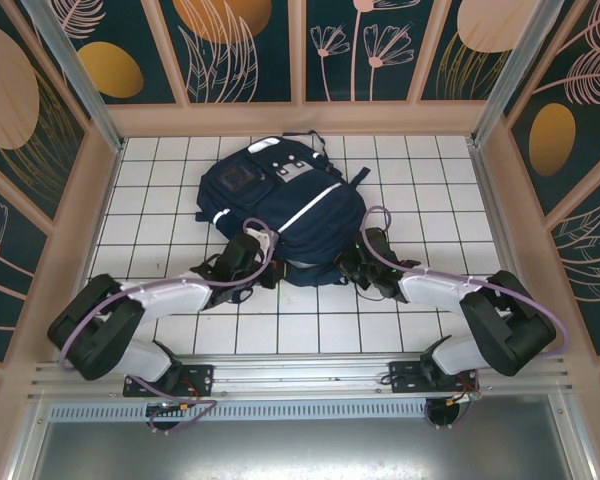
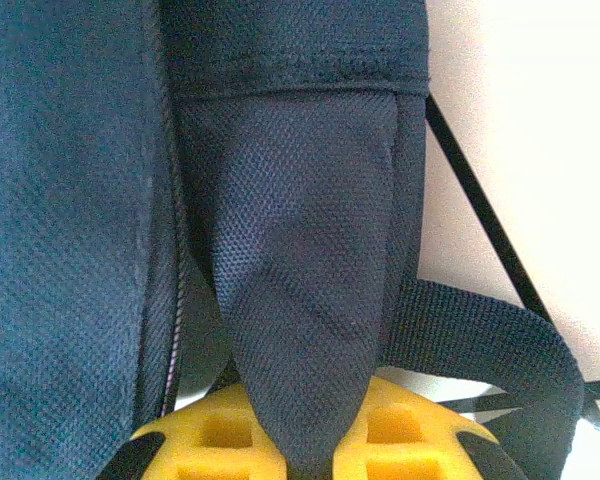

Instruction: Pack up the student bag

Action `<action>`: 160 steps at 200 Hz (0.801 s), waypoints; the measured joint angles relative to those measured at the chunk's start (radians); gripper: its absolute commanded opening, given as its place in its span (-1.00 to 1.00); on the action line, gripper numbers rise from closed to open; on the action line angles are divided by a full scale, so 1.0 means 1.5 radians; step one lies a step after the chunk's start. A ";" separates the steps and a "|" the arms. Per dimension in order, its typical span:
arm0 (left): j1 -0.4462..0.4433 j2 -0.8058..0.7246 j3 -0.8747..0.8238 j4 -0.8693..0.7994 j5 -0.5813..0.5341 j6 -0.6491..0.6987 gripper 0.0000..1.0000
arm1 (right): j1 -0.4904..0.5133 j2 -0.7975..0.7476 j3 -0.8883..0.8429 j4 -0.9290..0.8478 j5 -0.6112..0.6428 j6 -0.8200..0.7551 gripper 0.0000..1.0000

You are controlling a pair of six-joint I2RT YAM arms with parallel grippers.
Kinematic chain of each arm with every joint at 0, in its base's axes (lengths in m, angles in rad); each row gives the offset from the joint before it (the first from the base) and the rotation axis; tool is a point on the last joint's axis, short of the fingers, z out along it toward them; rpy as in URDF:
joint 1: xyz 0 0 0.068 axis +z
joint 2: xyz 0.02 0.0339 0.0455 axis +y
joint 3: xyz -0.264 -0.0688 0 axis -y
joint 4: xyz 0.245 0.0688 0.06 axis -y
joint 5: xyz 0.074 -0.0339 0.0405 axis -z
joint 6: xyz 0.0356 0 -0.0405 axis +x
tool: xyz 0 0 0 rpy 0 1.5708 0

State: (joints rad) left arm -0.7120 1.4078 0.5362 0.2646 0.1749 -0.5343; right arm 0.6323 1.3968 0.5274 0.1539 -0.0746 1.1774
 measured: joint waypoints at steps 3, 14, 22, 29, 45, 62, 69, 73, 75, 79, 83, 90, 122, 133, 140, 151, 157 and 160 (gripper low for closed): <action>0.000 -0.007 -0.005 0.000 0.001 -0.001 -1.00 | 0.000 0.000 0.000 0.000 0.001 0.003 -1.00; 0.000 -0.035 -0.028 0.008 0.007 -0.012 -1.00 | 0.000 0.004 0.001 0.001 0.002 0.013 -1.00; -0.001 -0.048 -0.042 0.013 0.011 -0.018 -1.00 | 0.001 0.010 0.005 0.001 0.003 0.020 -1.00; -0.002 -0.057 -0.053 0.016 0.014 -0.024 -1.00 | 0.002 0.019 0.010 0.001 0.003 0.025 -1.00; -0.011 -0.067 -0.070 0.020 0.019 -0.036 -1.00 | 0.003 0.039 0.023 0.001 0.003 0.032 -1.00; -0.027 -0.068 -0.073 0.021 0.018 -0.046 -1.00 | 0.005 0.054 0.032 0.001 0.003 0.043 -1.00; -0.033 -0.068 -0.073 0.024 0.018 -0.050 -1.00 | 0.007 0.057 0.035 0.001 0.005 0.046 -1.00; -0.037 -0.068 -0.073 0.025 0.018 -0.052 -1.00 | 0.009 0.059 0.036 0.001 0.005 0.048 -1.00; -0.039 -0.068 -0.073 0.026 0.018 -0.053 -1.00 | 0.009 0.060 0.037 0.001 0.005 0.048 -1.00; -0.041 -0.068 -0.073 0.028 0.017 -0.054 -1.00 | 0.011 0.061 0.038 0.002 0.005 0.051 -1.00; -0.044 -0.068 -0.073 0.029 0.017 -0.057 -1.00 | 0.013 0.062 0.038 0.002 0.005 0.053 -1.00; -0.049 -0.068 -0.073 0.031 0.017 -0.059 -1.00 | 0.016 0.062 0.038 0.004 0.005 0.057 -1.00; -0.060 -0.057 -0.069 0.034 0.015 -0.061 -0.95 | 0.021 0.062 0.038 0.006 0.010 0.065 -1.00; -0.063 -0.047 -0.061 0.034 0.015 -0.061 -0.94 | 0.022 0.062 0.038 0.005 0.012 0.065 -1.00; -0.065 -0.039 -0.055 0.034 0.015 -0.061 -0.93 | 0.022 0.062 0.038 0.005 0.013 0.065 -1.00; -0.068 -0.027 -0.046 0.034 0.015 -0.061 -0.92 | 0.023 0.062 0.038 0.005 0.015 0.068 -1.00; -0.069 -0.020 -0.041 0.034 0.015 -0.061 -0.91 | 0.024 0.062 0.038 0.005 0.015 0.068 -1.00; -0.070 -0.017 -0.038 0.034 0.015 -0.061 -0.91 | 0.024 0.062 0.038 0.005 0.016 0.068 -1.00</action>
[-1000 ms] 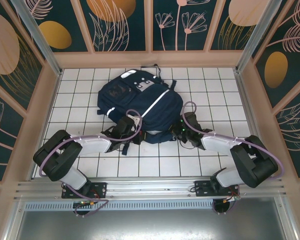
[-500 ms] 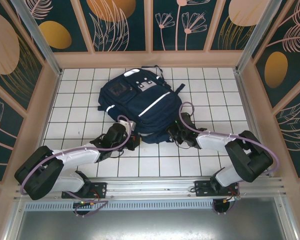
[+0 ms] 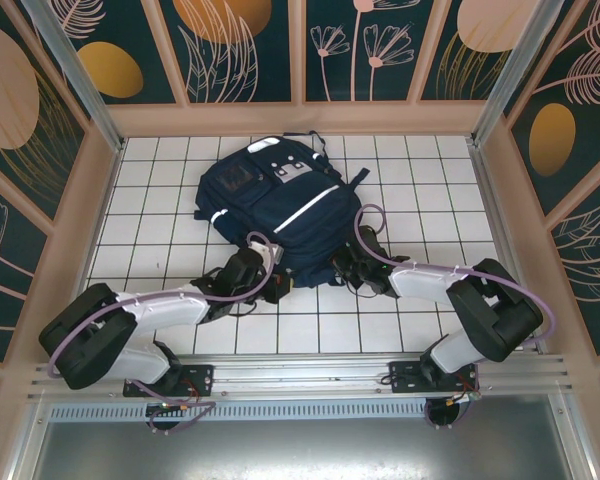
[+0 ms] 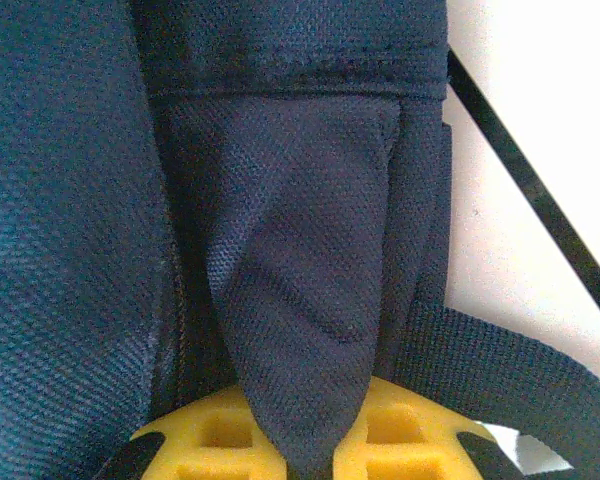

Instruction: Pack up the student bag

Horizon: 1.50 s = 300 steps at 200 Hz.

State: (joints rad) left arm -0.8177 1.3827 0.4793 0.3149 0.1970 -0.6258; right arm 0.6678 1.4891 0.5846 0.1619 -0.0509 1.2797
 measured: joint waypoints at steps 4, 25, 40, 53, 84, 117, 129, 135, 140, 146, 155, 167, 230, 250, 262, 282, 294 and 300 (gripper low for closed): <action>0.000 0.004 0.003 0.000 0.000 0.000 -0.90 | 0.000 0.000 0.000 0.000 0.001 0.001 -1.00; -0.005 0.016 0.019 -0.005 0.000 0.000 -0.89 | 0.000 -0.004 0.000 -0.003 0.008 -0.003 -1.00; -0.006 0.016 0.024 -0.010 -0.001 0.001 -0.89 | 0.000 -0.009 0.000 -0.014 0.017 -0.015 -0.47; -0.008 0.015 0.025 -0.014 -0.003 0.003 -0.90 | 0.000 -0.016 0.004 -0.033 0.023 -0.031 0.01; -0.014 0.000 0.020 -0.015 -0.015 0.008 -0.93 | 0.005 -0.063 0.025 -0.130 0.048 -0.105 0.22; -0.014 -0.015 0.007 -0.013 -0.017 0.008 -0.94 | 0.006 -0.136 0.070 -0.213 0.038 -0.223 -0.03; -0.015 -0.015 0.007 -0.013 -0.017 0.008 -0.94 | 0.006 -0.143 0.117 -0.238 0.024 -0.269 -0.09; -0.016 -0.015 0.006 -0.012 -0.017 0.008 -0.93 | 0.006 -0.143 0.139 -0.243 0.016 -0.290 -0.08; -0.016 -0.015 0.006 -0.010 -0.017 0.008 -0.92 | 0.006 -0.142 0.160 -0.247 0.010 -0.307 -0.05; -0.016 -0.015 0.006 -0.008 -0.016 0.008 -0.91 | 0.005 -0.141 0.180 -0.249 -0.001 -0.321 -0.02; -0.016 -0.015 0.006 -0.005 -0.014 0.008 -0.89 | 0.004 -0.138 0.203 -0.252 -0.013 -0.337 0.05; -0.016 -0.013 0.006 -0.001 -0.011 0.008 -0.88 | 0.000 -0.126 0.229 -0.253 -0.032 -0.352 0.14; -0.016 -0.007 0.006 0.017 0.004 0.008 -0.86 | -0.052 0.012 0.297 -0.266 -0.087 -0.349 0.09; -0.016 -0.007 0.006 0.016 0.003 0.008 -0.86 | -0.065 0.034 0.297 -0.245 -0.123 -0.321 0.02; -0.016 -0.008 0.006 0.016 0.003 0.008 -0.86 | -0.070 0.039 0.297 -0.231 -0.138 -0.306 -0.08; -0.016 -0.014 -0.001 0.017 0.003 0.008 -0.87 | -0.071 0.040 0.300 -0.213 -0.153 -0.277 -0.17; -0.017 -0.020 -0.006 0.018 0.003 0.008 -0.87 | -0.071 0.040 0.302 -0.208 -0.159 -0.262 -0.20; -0.017 -0.021 -0.008 0.018 0.003 0.008 -0.87 | -0.072 0.042 0.303 -0.205 -0.161 -0.253 -0.20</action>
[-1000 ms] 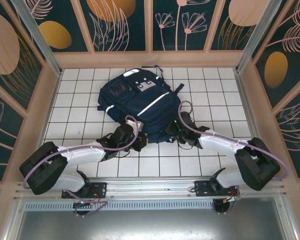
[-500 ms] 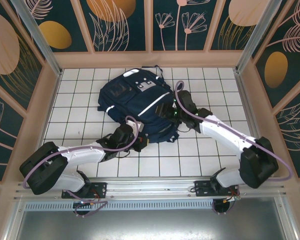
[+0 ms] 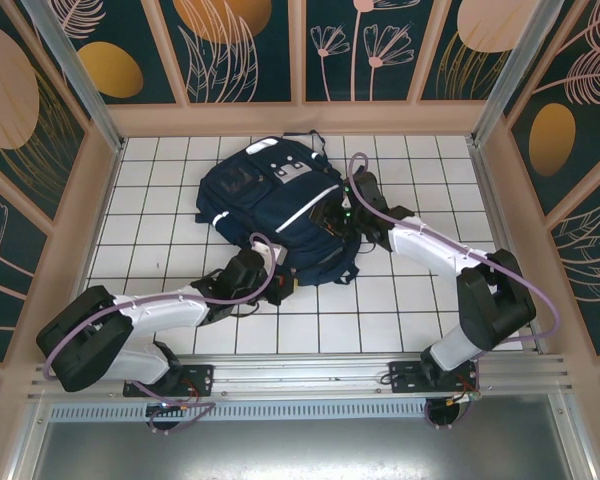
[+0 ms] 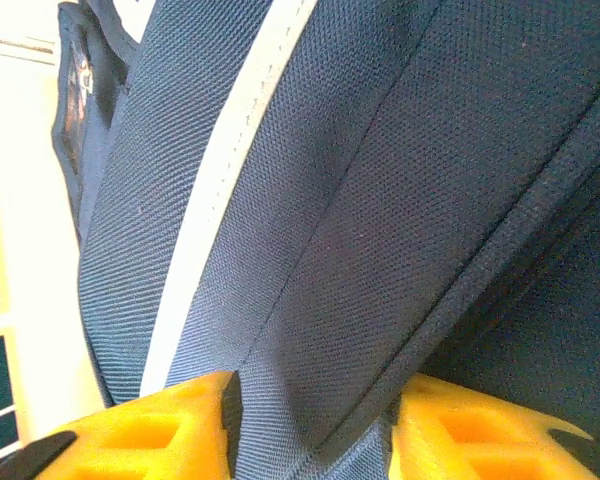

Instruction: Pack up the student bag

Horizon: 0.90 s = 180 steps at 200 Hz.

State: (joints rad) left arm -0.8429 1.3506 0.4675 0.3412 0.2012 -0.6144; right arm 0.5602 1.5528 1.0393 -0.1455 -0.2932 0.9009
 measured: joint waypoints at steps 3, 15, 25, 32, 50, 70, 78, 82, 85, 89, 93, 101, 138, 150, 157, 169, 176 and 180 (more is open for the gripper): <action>0.000 -0.001 -0.001 0.000 0.000 0.000 -0.87 | -0.001 0.001 0.001 0.001 -0.001 0.004 -0.20; -0.001 -0.004 -0.004 0.000 -0.001 0.000 -0.87 | -0.002 0.012 0.005 0.002 -0.010 0.021 -0.20; -0.001 -0.004 -0.005 0.000 -0.002 0.000 -0.87 | -0.003 0.026 0.007 0.003 -0.017 0.036 -0.24; -0.001 -0.004 -0.005 0.000 -0.004 0.000 -0.87 | -0.004 0.037 0.008 0.006 -0.022 0.049 -0.27; -0.001 -0.004 -0.005 -0.001 -0.008 0.000 -0.87 | -0.006 0.060 0.007 0.018 -0.036 0.083 -0.56; 0.000 -0.004 -0.005 0.000 -0.016 0.000 -0.86 | -0.006 0.068 0.007 0.039 -0.040 0.123 -0.97; 0.001 -0.004 -0.005 0.000 -0.018 0.000 -0.85 | -0.006 0.069 0.008 0.047 -0.040 0.134 -1.00; 0.001 -0.004 -0.005 0.000 -0.018 0.000 -0.85 | -0.006 0.069 0.008 0.052 -0.040 0.139 -1.00; 0.001 -0.004 -0.005 0.001 -0.018 0.000 -0.84 | -0.006 0.069 0.008 0.055 -0.040 0.142 -1.00; 0.001 -0.004 -0.005 0.002 -0.018 -0.001 -0.83 | -0.006 0.069 0.008 0.060 -0.040 0.148 -1.00; 0.001 -0.003 -0.005 0.003 -0.018 -0.001 -0.81 | -0.006 0.069 0.008 0.063 -0.040 0.152 -1.00; 0.000 -0.002 -0.005 0.005 -0.018 -0.002 -0.79 | -0.006 0.069 0.008 0.069 -0.040 0.159 -1.00; -0.002 0.015 0.007 0.010 -0.015 -0.006 -0.63 | -0.003 0.073 0.008 0.080 -0.037 0.185 -1.00; -0.004 0.020 0.013 0.010 -0.011 -0.006 -0.59 | -0.001 0.074 0.008 0.081 -0.033 0.190 -1.00; -0.006 0.022 0.018 0.010 -0.010 -0.006 -0.59 | 0.000 0.074 0.008 0.082 -0.031 0.192 -1.00; -0.007 0.028 0.026 0.010 -0.004 -0.006 -0.59 | 0.002 0.074 0.008 0.085 -0.027 0.195 -1.00; -0.007 0.034 0.033 0.011 0.001 -0.007 -0.59 | 0.003 0.074 0.008 0.088 -0.027 0.196 -1.00; -0.008 0.038 0.038 0.012 0.002 -0.007 -0.59 | 0.003 0.074 0.008 0.090 -0.026 0.197 -1.00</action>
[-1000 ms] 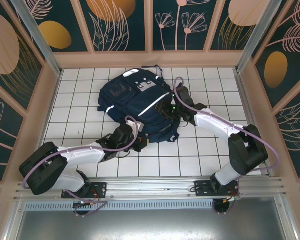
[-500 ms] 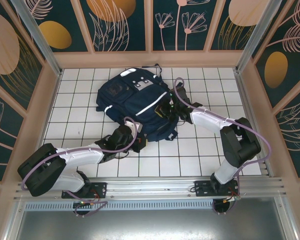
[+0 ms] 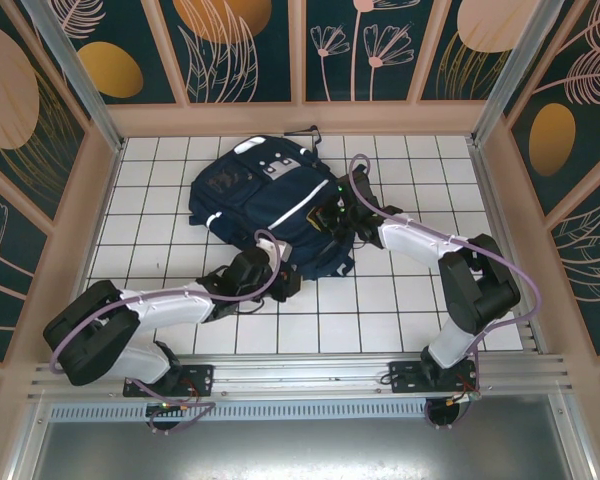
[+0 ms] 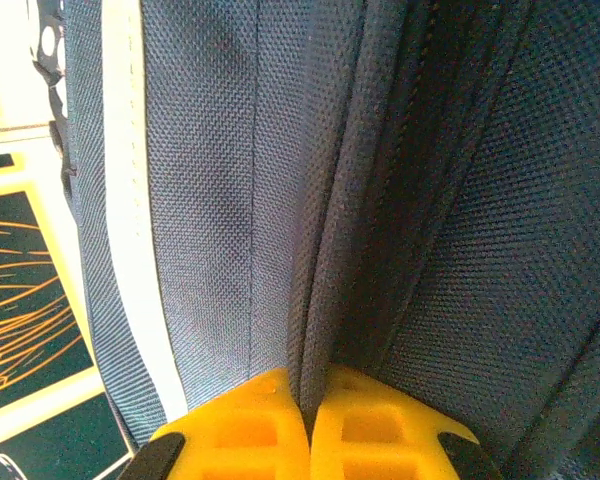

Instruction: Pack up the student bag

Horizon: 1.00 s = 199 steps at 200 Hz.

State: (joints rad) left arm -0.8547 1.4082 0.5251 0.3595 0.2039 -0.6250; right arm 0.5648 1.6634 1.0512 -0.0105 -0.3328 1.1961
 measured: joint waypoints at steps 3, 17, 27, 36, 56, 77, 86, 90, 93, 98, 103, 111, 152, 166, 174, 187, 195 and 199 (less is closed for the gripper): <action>-0.001 0.004 0.004 0.000 0.002 0.000 -0.59 | 0.000 0.000 0.000 0.002 0.001 0.001 -1.00; -0.005 0.026 0.024 0.002 0.011 0.000 -0.56 | 0.001 0.000 0.000 0.007 0.002 0.004 -1.00; -0.010 0.044 0.040 0.002 0.018 0.002 -0.51 | 0.001 0.000 0.000 0.008 0.005 0.006 -1.00; -0.015 0.058 0.052 0.002 0.023 0.003 -0.49 | 0.001 0.000 0.000 0.008 0.007 0.006 -1.00; -0.024 0.070 0.067 0.002 0.039 0.008 -0.45 | 0.001 0.000 0.000 0.008 0.009 0.006 -1.00; -0.030 0.066 0.069 0.001 0.041 0.013 -0.38 | 0.000 -0.003 -0.002 0.008 0.012 0.005 -1.00; -0.030 0.062 0.069 -0.003 0.040 0.016 -0.27 | 0.000 -0.005 -0.003 0.007 0.014 0.005 -1.00; -0.030 0.059 0.069 -0.004 0.039 0.020 -0.19 | 0.000 -0.006 -0.003 0.007 0.014 0.004 -1.00; -0.030 0.057 0.068 -0.005 0.038 0.018 -0.14 | 0.000 -0.007 -0.003 0.007 0.014 0.003 -1.00; -0.030 0.052 0.066 -0.006 0.038 0.019 -0.07 | 0.000 -0.008 -0.003 0.007 0.015 -0.001 -0.93; -0.030 0.047 0.064 -0.008 0.038 0.025 -0.01 | 0.000 -0.009 -0.003 0.007 0.016 -0.003 -0.85; -0.030 0.040 0.061 -0.010 0.037 0.024 0.05 | 0.000 -0.011 -0.003 0.006 0.017 -0.010 -0.71; -0.030 -0.015 0.059 -0.079 0.031 0.054 0.16 | 0.000 -0.040 -0.003 -0.017 0.043 -0.086 -0.17; -0.023 -0.057 0.064 -0.120 0.029 0.067 0.20 | 0.000 -0.084 -0.015 -0.020 0.060 -0.131 -0.06; -0.017 -0.086 0.071 -0.145 0.028 0.073 0.22 | 0.000 -0.123 -0.030 -0.021 0.067 -0.157 -0.06; 0.006 -0.129 0.089 -0.178 0.029 0.080 0.22 | 0.000 -0.187 -0.048 -0.031 0.084 -0.204 -0.06; 0.024 -0.154 0.103 -0.196 0.028 0.084 0.23 | 0.000 -0.219 -0.051 -0.040 0.093 -0.234 -0.07; 0.033 -0.163 0.110 -0.203 0.026 0.085 0.24 | 0.000 -0.231 -0.051 -0.043 0.098 -0.249 -0.08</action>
State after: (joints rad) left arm -0.8059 1.1637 0.6899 0.0544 0.2428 -0.4969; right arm 0.5644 1.3167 0.9745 -0.0757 -0.1864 0.8227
